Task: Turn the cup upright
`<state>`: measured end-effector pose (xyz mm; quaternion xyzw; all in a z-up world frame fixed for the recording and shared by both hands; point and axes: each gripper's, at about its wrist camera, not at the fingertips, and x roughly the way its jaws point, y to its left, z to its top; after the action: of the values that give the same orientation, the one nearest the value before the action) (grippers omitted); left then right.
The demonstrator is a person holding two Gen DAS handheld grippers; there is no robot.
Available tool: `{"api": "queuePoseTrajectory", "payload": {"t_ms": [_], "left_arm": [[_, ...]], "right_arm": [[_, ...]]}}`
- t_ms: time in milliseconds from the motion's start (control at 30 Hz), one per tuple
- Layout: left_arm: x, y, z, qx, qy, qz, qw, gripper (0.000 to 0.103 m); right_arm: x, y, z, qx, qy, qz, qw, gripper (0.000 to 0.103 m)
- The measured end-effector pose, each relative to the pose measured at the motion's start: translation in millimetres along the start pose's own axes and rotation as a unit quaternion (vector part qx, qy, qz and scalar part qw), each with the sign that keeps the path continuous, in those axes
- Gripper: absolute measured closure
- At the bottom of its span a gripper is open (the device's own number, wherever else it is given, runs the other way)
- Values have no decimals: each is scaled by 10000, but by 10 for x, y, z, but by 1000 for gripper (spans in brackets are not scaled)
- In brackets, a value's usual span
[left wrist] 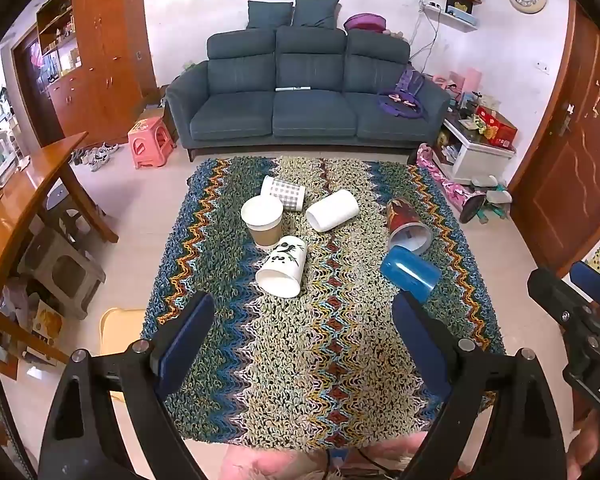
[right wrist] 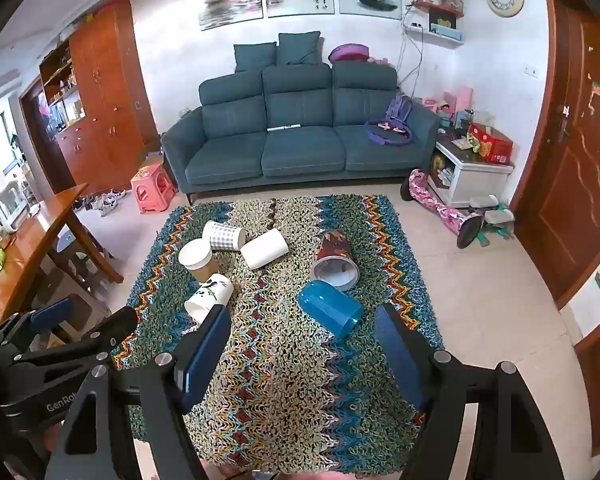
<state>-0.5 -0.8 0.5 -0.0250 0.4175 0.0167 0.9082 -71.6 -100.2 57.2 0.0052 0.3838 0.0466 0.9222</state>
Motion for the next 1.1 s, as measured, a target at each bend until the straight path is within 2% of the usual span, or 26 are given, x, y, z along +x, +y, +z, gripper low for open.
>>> {"api": "queuePoseTrajectory", "payload": {"t_ms": [767, 900, 1100], "left_arm": [[6, 7, 1, -8, 85, -17, 10000, 11], [58, 80, -149, 6, 109, -5, 9999, 11], [135, -7, -123, 56, 134, 15, 9999, 11]], "right_arm": [[75, 3, -48, 46, 91, 131, 9999, 28], [111, -28, -61, 47, 158, 171, 9997, 28], [138, -44, -75, 56, 181, 186, 9996, 28]]}}
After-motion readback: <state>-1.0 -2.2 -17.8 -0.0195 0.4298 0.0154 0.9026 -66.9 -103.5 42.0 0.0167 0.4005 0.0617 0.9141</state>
